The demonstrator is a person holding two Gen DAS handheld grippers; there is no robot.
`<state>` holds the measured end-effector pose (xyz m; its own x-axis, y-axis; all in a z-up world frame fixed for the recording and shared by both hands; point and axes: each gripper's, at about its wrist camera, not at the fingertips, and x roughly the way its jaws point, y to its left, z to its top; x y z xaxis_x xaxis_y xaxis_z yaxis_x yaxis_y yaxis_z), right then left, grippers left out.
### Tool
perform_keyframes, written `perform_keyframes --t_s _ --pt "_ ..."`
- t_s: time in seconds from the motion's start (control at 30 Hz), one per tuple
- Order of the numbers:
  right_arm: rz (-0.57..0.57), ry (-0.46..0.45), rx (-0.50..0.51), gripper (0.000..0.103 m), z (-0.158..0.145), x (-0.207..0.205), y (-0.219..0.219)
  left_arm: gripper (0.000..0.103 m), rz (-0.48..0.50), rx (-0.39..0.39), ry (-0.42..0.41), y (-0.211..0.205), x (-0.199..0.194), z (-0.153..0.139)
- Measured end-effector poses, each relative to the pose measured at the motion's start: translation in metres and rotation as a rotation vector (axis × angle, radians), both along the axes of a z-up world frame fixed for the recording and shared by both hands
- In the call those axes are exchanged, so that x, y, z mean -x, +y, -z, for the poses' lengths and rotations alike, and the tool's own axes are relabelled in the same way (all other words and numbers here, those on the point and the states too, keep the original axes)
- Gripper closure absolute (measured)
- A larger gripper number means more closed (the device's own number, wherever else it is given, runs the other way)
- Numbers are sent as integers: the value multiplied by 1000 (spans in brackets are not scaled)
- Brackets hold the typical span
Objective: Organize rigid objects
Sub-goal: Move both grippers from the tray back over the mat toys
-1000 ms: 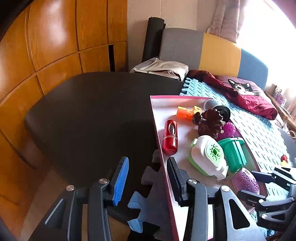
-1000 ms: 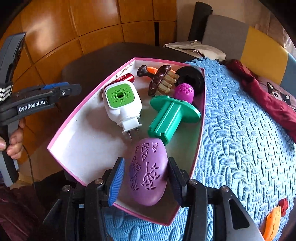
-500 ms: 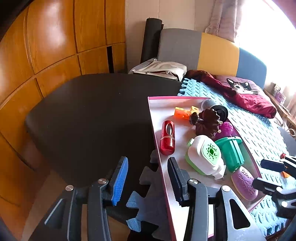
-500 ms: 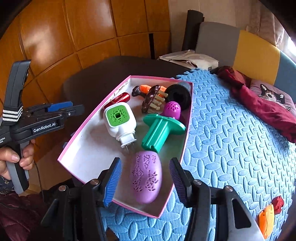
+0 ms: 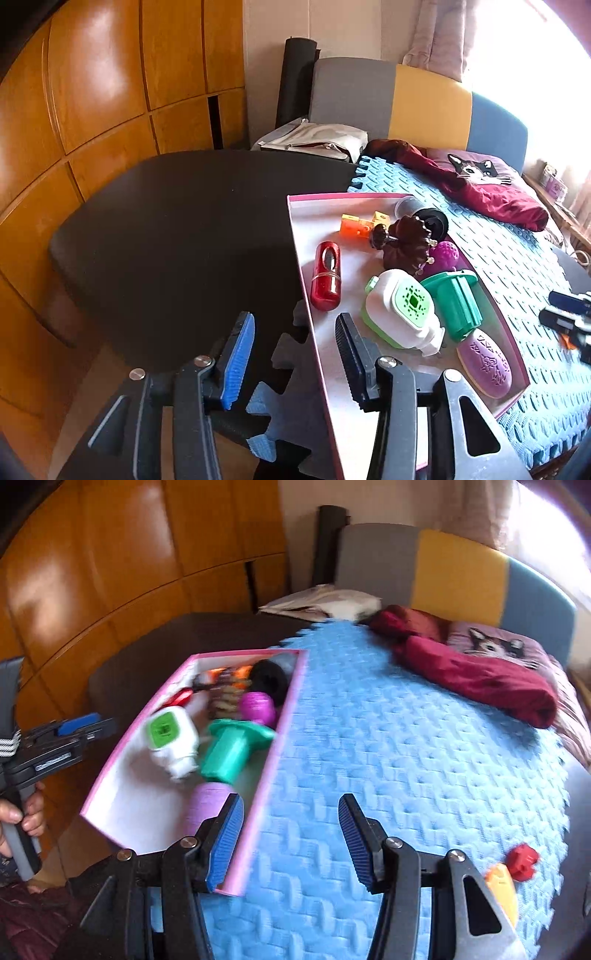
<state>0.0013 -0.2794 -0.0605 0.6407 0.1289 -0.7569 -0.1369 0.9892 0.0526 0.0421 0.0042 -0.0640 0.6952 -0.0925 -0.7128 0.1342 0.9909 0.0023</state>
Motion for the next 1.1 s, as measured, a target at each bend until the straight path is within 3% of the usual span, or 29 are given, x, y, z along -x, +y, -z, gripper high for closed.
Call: perform_keyframes --t_s 0.2,0.27,0.4,0.5,0.57,0.77,0.97,1.1 --pt "270 -67 21 49 -9 14 -78 55 40 -4 -20 -10 1 -10" --pt "408 -103 4 49 -9 24 -112 55 68 -5 -32 -17 1 -17" --pt "685 -173 -147 49 -15 46 -170 55 121 -4 -81 -34 -1 -35" --pt "788 -229 -232 49 -21 62 -190 51 168 4 -102 -53 -4 -47" --pt "829 -251 -270 49 -22 72 -197 44 216 7 -111 -72 -4 -54" --pt "881 -268 -365 49 -20 84 -215 43 424 -6 -86 -151 -2 -58" --pt "897 -281 -413 49 -18 90 -221 38 656 -51 -3 -246 4 -29" --pt "923 -304 -397 49 -22 96 -223 26 829 -36 63 -296 19 -7"
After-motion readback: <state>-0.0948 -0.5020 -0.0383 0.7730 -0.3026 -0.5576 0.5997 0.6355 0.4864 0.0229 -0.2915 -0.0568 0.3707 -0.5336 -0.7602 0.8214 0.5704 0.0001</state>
